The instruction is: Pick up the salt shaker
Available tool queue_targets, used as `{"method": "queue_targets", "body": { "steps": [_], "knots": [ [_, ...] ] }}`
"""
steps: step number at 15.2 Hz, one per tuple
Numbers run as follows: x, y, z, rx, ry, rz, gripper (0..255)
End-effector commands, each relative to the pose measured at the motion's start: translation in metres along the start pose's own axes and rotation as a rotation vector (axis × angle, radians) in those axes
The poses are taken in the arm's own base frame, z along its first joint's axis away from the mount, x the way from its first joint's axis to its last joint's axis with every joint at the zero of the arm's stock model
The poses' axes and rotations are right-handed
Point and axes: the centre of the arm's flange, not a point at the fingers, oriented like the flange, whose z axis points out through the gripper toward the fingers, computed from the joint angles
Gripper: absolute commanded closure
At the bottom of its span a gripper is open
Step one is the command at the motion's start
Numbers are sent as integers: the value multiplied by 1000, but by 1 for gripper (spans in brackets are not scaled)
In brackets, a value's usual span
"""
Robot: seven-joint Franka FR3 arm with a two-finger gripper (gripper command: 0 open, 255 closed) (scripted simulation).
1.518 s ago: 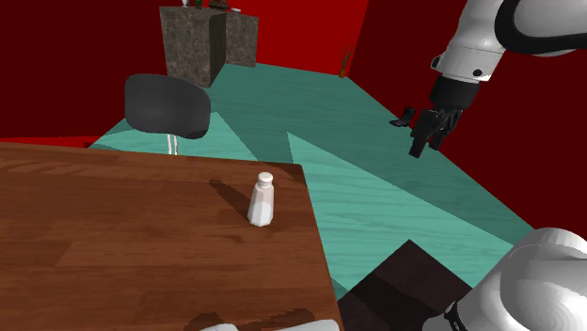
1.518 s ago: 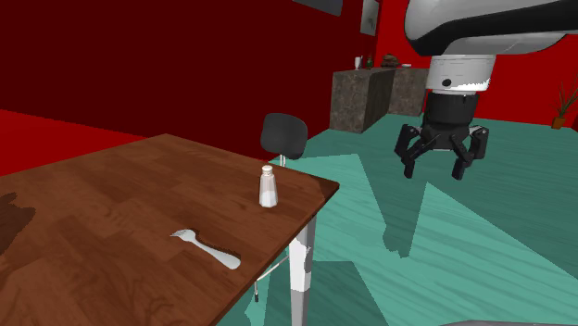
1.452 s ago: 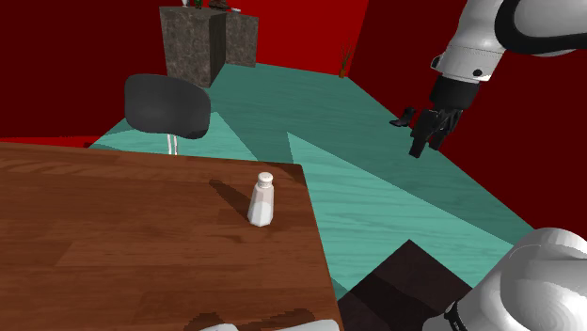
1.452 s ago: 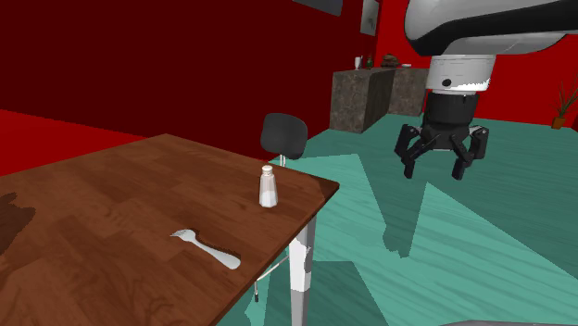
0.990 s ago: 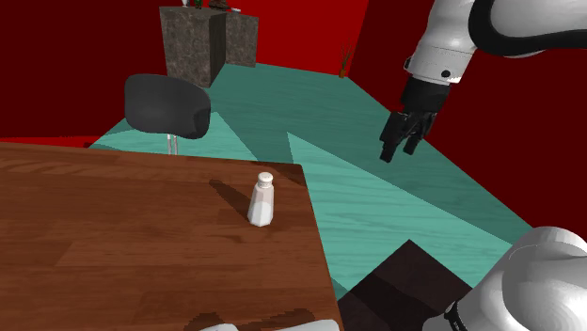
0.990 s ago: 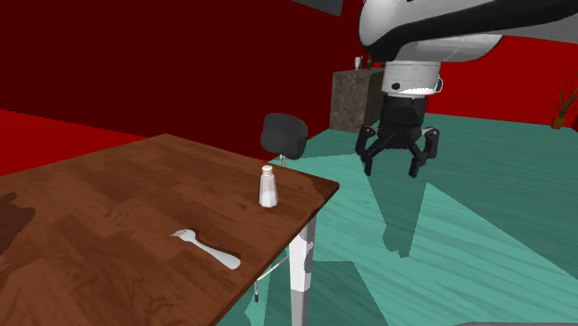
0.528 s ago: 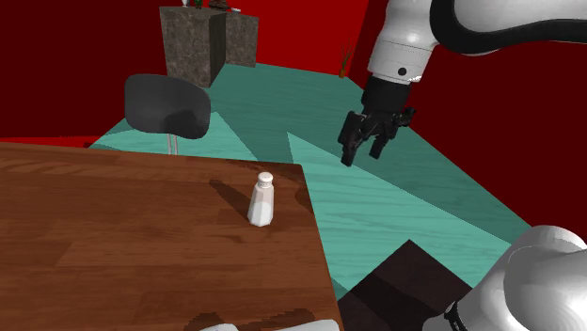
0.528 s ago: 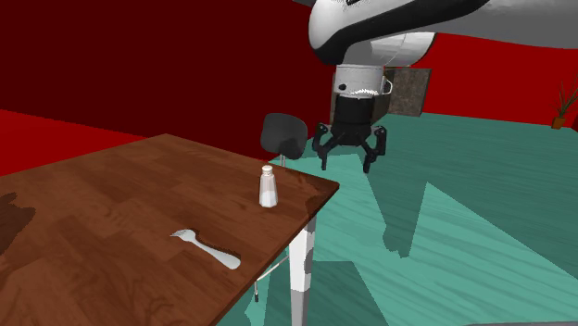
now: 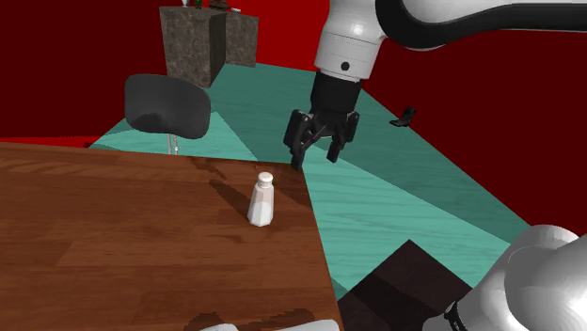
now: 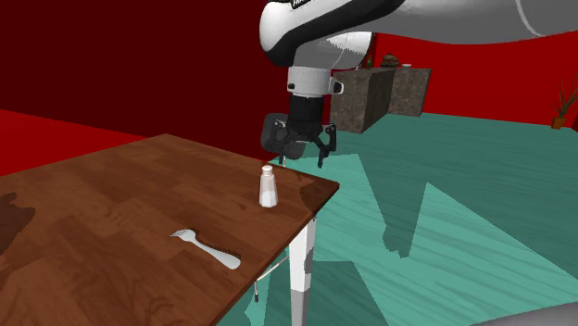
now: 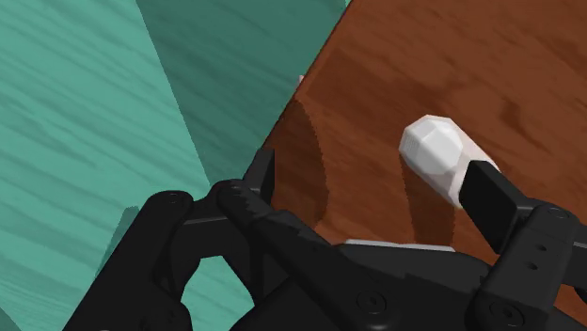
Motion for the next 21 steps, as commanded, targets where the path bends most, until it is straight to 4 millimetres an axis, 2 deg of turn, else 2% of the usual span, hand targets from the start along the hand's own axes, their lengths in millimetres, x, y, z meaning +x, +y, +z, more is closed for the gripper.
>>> {"method": "queue_targets", "body": {
  "steps": [1, 6, 13, 15, 16, 21],
  "knots": [
    [9, -24, 3, 9, 0, 1, 0],
    [27, -80, 7, 25, 3, -1, 0],
    [28, -77, 44, 25, 3, -1, 0],
    [28, -77, 47, 25, 3, -1, 0],
    [28, -77, 47, 25, 3, -1, 255],
    [28, -77, 47, 25, 3, -1, 255]
  ]
}}
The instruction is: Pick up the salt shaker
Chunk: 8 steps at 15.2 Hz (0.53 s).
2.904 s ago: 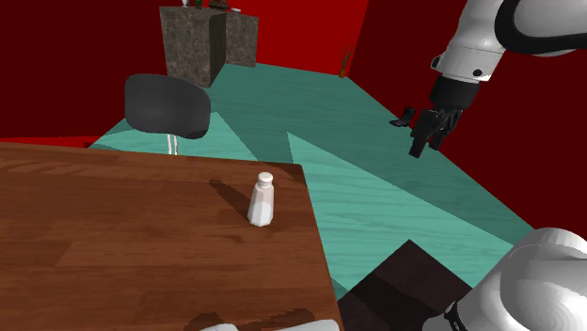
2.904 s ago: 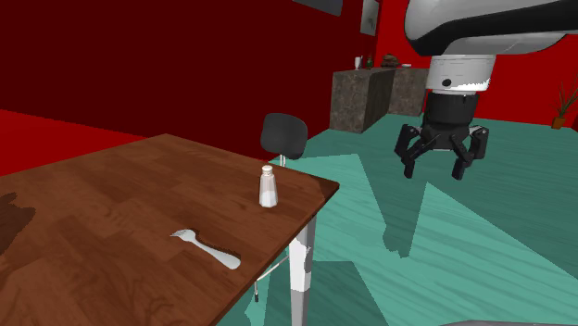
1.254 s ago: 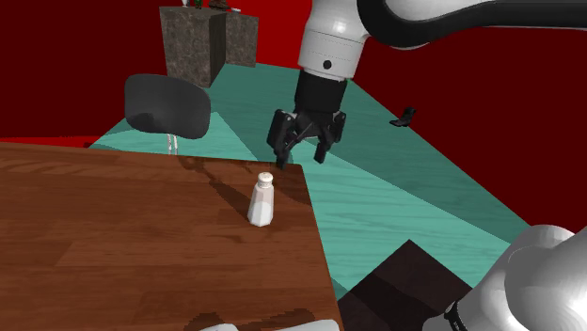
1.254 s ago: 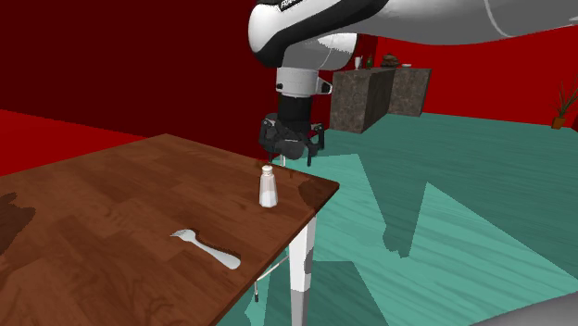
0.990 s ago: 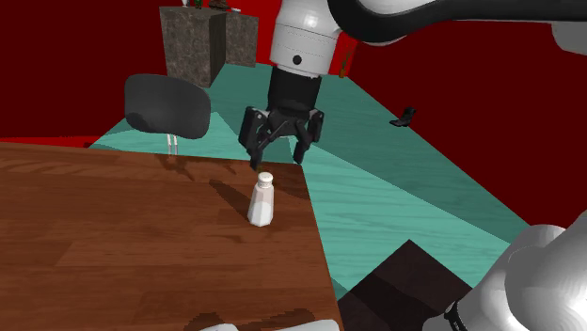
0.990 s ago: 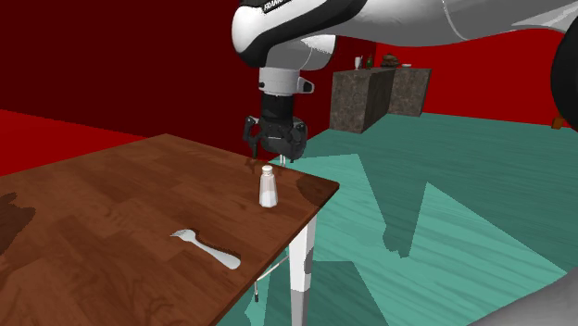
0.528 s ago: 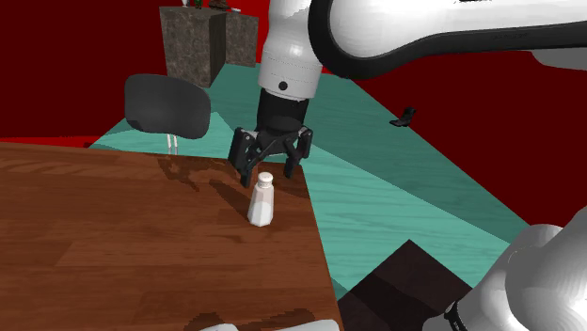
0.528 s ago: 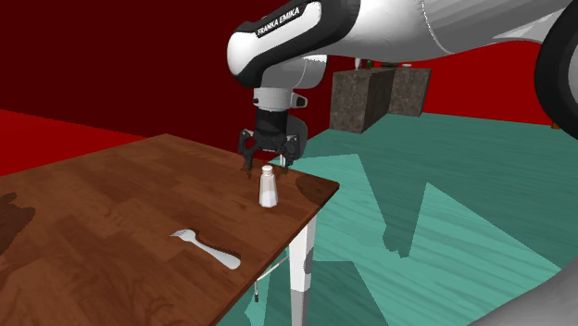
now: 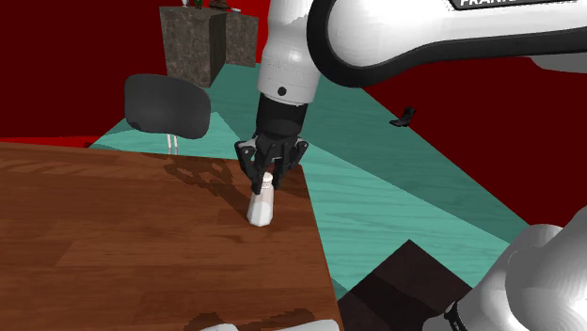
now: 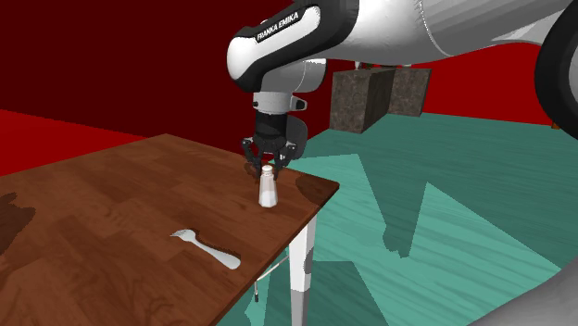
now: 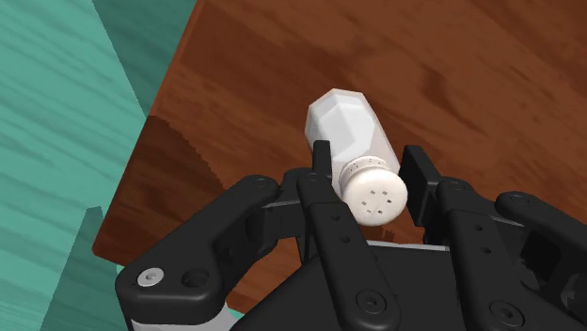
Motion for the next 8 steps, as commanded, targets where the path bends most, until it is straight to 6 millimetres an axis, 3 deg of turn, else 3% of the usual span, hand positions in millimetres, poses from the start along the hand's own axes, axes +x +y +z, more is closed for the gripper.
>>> {"method": "queue_targets", "body": {
  "steps": [1, 4, 8],
  "knots": [
    [0, 0, 1, -1, -2, 0, 255],
    [0, 1, 1, -1, -2, 0, 255],
    [-1, -1, -20, -1, -2, 0, 255]
  ]
}}
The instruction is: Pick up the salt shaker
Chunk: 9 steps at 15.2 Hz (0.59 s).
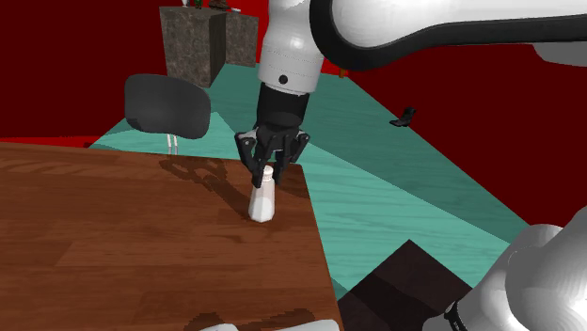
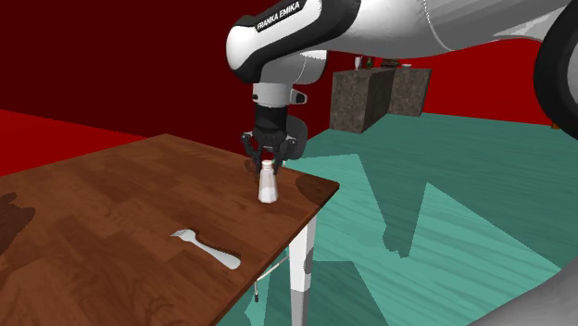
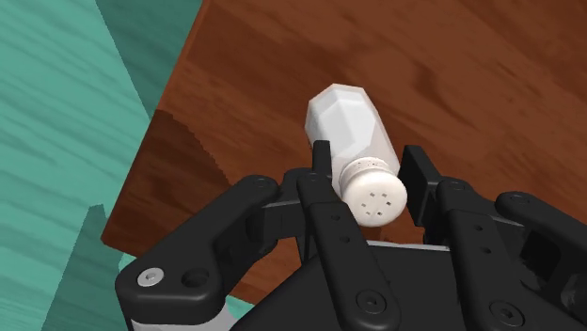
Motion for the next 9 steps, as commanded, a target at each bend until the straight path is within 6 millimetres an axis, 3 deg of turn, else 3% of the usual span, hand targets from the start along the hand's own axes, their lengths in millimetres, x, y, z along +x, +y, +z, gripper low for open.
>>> {"method": "queue_targets", "body": {
  "steps": [1, 9],
  "knots": [
    [-1, 0, -10, 0, 0, 0, 255],
    [-2, -4, -52, 0, 0, 0, 255]
  ]
}}
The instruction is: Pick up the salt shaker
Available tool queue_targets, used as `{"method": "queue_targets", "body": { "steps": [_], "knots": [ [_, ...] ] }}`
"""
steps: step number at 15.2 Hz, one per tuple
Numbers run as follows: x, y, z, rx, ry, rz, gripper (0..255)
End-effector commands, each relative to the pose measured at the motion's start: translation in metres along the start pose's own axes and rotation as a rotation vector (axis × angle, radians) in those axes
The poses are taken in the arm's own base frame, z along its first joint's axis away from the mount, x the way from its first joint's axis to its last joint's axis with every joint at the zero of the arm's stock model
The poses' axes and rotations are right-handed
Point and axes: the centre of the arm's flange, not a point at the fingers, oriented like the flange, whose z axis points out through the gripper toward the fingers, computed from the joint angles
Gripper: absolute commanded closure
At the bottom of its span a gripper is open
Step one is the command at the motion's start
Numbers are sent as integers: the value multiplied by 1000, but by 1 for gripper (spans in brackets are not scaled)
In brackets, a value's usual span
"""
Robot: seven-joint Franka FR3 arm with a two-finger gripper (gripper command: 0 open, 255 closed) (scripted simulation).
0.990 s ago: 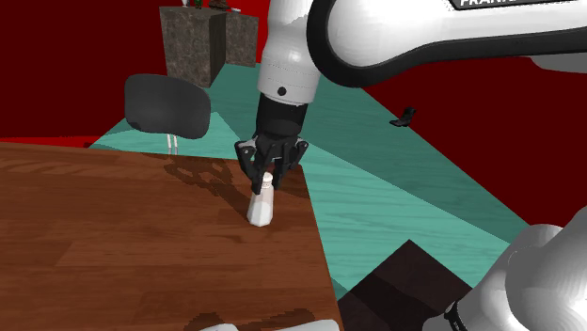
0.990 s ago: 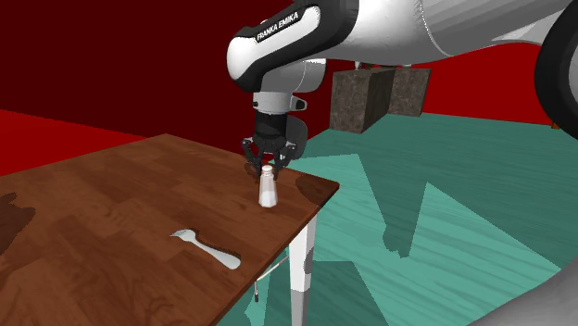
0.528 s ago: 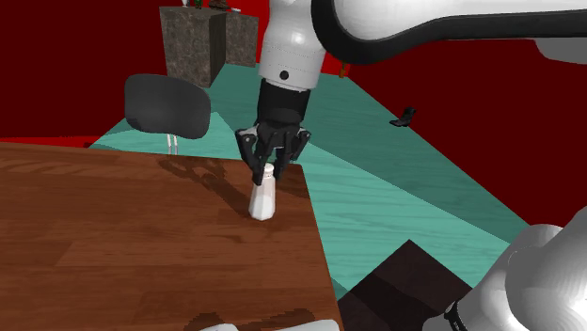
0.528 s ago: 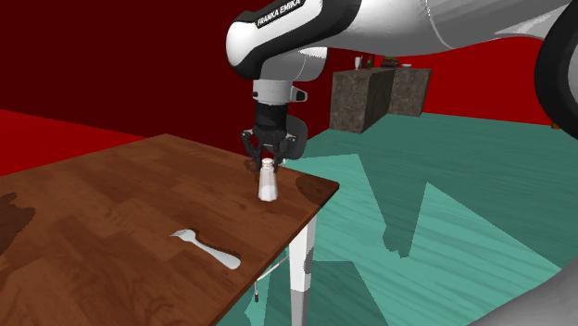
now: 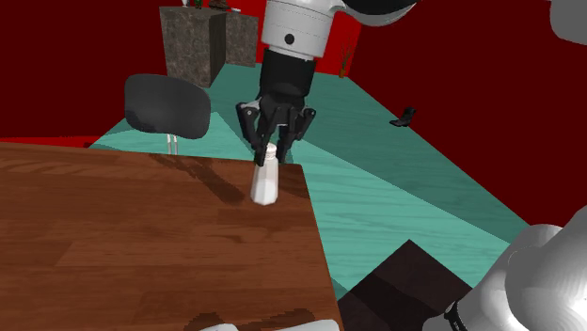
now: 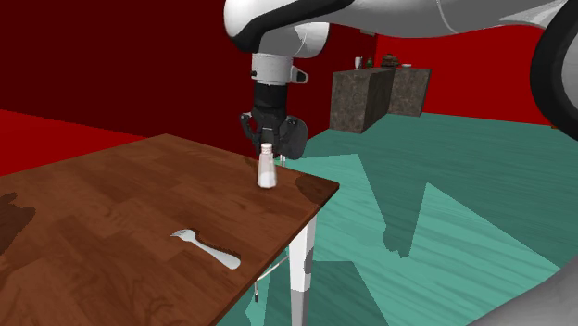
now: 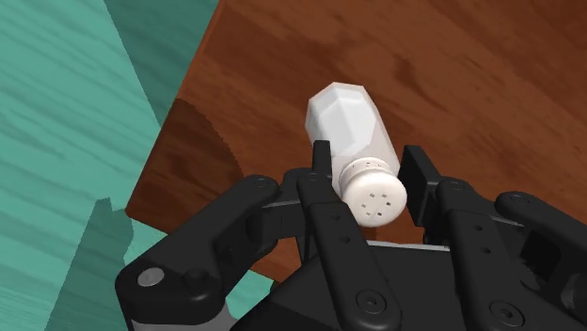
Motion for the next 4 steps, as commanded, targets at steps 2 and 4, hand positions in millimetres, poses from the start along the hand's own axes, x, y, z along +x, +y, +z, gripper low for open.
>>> {"method": "queue_targets", "body": {
  "steps": [2, 4],
  "knots": [
    [-1, -1, -16, 0, 0, 0, 255],
    [-1, -1, -16, 0, 0, 0, 255]
  ]
}}
